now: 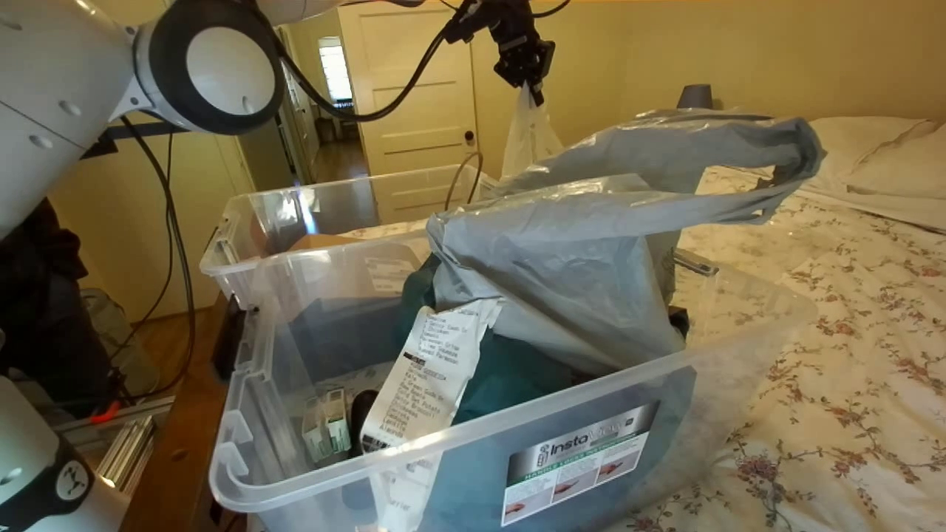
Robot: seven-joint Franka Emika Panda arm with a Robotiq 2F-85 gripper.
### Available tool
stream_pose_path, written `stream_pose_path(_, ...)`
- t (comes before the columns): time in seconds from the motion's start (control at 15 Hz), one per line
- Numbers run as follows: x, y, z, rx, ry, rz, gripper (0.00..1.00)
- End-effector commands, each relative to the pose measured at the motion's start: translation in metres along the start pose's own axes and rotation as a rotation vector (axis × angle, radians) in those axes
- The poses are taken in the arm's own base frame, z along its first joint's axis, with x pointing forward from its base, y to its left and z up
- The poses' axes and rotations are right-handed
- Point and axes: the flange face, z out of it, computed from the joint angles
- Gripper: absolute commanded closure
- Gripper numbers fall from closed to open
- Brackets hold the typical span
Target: Pick up the plastic bag from the bucket and put it on the bed
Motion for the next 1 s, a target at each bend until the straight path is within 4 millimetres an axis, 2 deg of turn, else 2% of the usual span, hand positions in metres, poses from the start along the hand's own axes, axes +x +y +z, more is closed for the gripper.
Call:
stream_pose_path(0.0, -0.011, 0.001, 0.019, 0.042, -0.105, 0.024, 1.0)
stream_pose_path(0.33, -0.018, 0.003, 0.053, 0.027, -0.182, 0.083, 0.99)
stream_pose_path(0.47, -0.018, 0.001, 0.06, 0.036, -0.185, 0.099, 0.98)
stream_pose_path(0.53, -0.018, 0.002, 0.059, 0.039, -0.186, 0.111, 0.73)
stream_pose_path(0.6, -0.017, 0.004, 0.051, 0.034, -0.178, 0.121, 0.73)
stream_pose_path(0.67, -0.016, 0.007, 0.034, 0.006, -0.154, 0.123, 0.72)
stream_pose_path(0.73, -0.014, 0.01, 0.02, -0.013, -0.132, 0.126, 0.65)
stream_pose_path(0.93, -0.01, 0.017, -0.041, -0.056, -0.028, 0.153, 0.45)
